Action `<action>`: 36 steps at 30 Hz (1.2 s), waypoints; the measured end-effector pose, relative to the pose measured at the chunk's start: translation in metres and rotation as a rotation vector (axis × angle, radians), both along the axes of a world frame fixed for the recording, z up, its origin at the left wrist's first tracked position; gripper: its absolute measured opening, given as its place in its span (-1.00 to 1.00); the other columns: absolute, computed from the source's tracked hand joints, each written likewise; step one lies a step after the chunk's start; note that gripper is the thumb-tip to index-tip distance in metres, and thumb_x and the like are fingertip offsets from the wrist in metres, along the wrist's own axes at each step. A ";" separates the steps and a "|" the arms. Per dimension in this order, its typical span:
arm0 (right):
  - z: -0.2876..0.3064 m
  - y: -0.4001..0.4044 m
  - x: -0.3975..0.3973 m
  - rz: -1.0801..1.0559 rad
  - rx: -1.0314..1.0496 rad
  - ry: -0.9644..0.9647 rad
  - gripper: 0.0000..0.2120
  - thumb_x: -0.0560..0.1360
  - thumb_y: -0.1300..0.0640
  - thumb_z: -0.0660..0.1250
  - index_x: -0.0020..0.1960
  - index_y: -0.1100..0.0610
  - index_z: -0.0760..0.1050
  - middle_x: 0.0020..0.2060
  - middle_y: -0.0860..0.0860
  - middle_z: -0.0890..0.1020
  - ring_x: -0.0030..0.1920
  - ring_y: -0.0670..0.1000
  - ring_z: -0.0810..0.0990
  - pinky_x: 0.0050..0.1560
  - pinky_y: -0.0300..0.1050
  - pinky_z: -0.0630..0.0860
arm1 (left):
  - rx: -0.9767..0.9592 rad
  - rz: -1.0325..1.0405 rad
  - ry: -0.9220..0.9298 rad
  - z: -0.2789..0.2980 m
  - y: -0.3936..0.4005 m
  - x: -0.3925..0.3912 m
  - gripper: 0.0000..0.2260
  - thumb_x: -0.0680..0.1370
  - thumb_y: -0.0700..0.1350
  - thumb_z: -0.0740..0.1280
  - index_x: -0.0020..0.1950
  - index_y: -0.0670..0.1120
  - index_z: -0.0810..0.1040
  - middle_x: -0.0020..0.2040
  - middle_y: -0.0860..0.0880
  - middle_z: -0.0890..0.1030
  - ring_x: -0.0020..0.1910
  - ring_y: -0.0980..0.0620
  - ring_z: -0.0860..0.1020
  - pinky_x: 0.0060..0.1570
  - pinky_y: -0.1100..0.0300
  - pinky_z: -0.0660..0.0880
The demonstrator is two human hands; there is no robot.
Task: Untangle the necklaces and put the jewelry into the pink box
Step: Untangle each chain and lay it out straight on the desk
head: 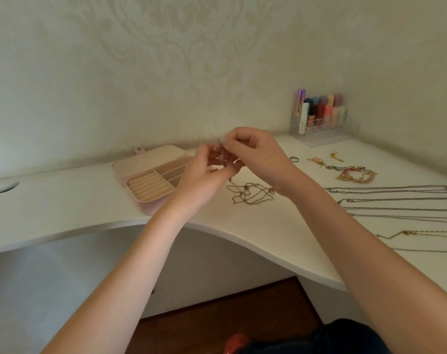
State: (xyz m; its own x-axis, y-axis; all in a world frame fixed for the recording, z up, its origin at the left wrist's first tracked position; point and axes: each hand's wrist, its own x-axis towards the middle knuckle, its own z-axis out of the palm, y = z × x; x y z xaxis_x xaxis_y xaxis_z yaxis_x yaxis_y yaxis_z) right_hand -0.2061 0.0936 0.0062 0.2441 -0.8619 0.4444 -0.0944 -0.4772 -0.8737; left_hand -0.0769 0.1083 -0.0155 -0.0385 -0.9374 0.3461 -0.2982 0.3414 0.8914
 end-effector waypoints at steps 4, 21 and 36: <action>0.014 0.001 -0.005 0.039 0.066 -0.077 -0.84 0.56 0.16 0.30 -0.08 0.27 0.53 -0.30 0.13 0.62 -0.26 0.11 0.57 -0.17 -0.02 0.52 | 0.065 -0.127 0.179 0.006 -0.001 -0.005 -0.89 0.56 -0.13 0.33 0.06 -0.10 0.52 -0.06 -0.04 0.67 -0.18 0.11 0.66 -0.21 0.36 0.50; 0.038 -0.019 -0.034 -0.119 0.183 -0.256 -0.74 0.59 -0.02 0.22 -0.17 0.11 0.48 -0.53 -0.07 0.35 -0.53 -0.09 0.33 -0.46 -0.26 0.33 | 0.183 -0.219 0.230 0.013 -0.009 0.013 -0.85 0.59 -0.17 0.25 -0.13 -0.10 0.57 -0.37 -0.01 0.58 -0.47 0.07 0.35 -0.45 0.28 0.26; 0.025 -0.034 -0.080 -0.449 0.103 -0.144 -0.76 0.58 0.02 0.25 -0.19 0.11 0.52 -0.49 -0.05 0.37 -0.55 -0.13 0.29 -0.50 -0.30 0.28 | 0.069 0.019 -0.064 0.011 -0.012 0.041 -0.77 0.61 -0.18 0.22 -0.13 -0.11 0.65 -0.54 0.18 0.46 -0.53 0.29 0.39 -0.44 0.45 0.27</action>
